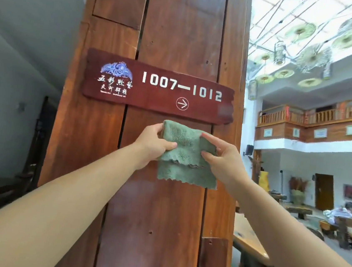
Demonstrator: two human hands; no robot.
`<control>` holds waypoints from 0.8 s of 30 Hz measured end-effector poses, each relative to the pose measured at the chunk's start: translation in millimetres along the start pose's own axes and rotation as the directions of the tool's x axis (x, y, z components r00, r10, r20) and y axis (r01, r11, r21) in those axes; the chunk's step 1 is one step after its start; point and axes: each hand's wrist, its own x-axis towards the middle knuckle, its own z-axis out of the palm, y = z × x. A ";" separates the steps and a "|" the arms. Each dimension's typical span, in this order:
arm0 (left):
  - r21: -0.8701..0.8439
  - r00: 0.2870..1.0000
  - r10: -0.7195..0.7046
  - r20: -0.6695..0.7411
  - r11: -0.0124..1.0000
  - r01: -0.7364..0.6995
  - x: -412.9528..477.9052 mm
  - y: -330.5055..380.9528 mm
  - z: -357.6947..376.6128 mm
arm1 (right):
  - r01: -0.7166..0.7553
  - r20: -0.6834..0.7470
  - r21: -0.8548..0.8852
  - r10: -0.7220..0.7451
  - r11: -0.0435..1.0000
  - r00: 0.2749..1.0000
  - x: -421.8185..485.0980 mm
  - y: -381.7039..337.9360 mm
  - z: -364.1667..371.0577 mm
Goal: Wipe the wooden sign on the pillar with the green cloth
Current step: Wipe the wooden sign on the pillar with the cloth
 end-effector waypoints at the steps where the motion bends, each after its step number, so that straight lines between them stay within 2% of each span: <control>1: 0.064 0.998 0.046 -0.038 0.997 -0.043 11.7 4.2 -1.7 | 0.032 -0.018 -0.048 -0.033 0.998 0.999 12.0 -3.9 2.3; 4: 0.267 0.979 0.175 -0.103 0.953 -0.142 44.1 10.9 0.2 | 0.089 -0.075 -0.189 -0.105 0.978 0.992 42.3 -7.3 7.0; 7: 0.413 0.956 0.275 -0.102 0.886 -0.211 72.6 18.5 4.3 | 0.151 -0.119 -0.438 -0.223 0.886 0.968 66.4 -2.9 10.5; 8: 0.449 0.947 0.305 -0.099 0.863 -0.231 81.9 22.6 5.5 | 0.167 -0.111 -0.550 -0.270 0.818 0.957 73.8 -1.9 11.8; 10: 0.503 0.925 0.365 -0.104 0.821 -0.268 100.4 32.9 8.3 | 0.167 -0.060 -0.796 -0.351 0.582 0.934 88.0 -2.0 14.2; 12: 0.540 0.902 0.420 -0.098 0.784 -0.306 117.7 44.7 13.2 | 0.138 -0.036 -0.922 -0.434 0.362 0.900 101.1 -5.1 15.7; 14: 0.578 0.885 0.461 -0.072 0.742 -0.339 133.4 57.9 19.1 | 0.112 -0.043 -0.955 -0.503 0.274 0.863 113.1 -8.8 16.8; 17: 0.657 0.858 0.513 -0.026 0.656 -0.372 158.1 78.3 24.8 | 0.111 -0.032 -0.967 -0.541 0.230 0.841 130.2 -11.3 21.0; 20: 0.734 0.855 0.515 0.056 0.559 -0.385 180.9 95.4 30.3 | 0.231 0.034 -0.944 -0.628 0.235 0.777 145.5 -8.9 29.6; 22: 0.777 0.855 0.513 0.078 0.506 -0.375 194.9 101.3 35.1 | 0.311 0.057 -0.913 -0.674 0.263 0.737 156.5 -2.8 33.4; 24: 0.814 0.845 0.527 0.090 0.449 -0.367 206.8 104.8 39.2 | 0.380 0.037 -0.859 -0.700 0.342 0.713 168.8 4.8 35.0</control>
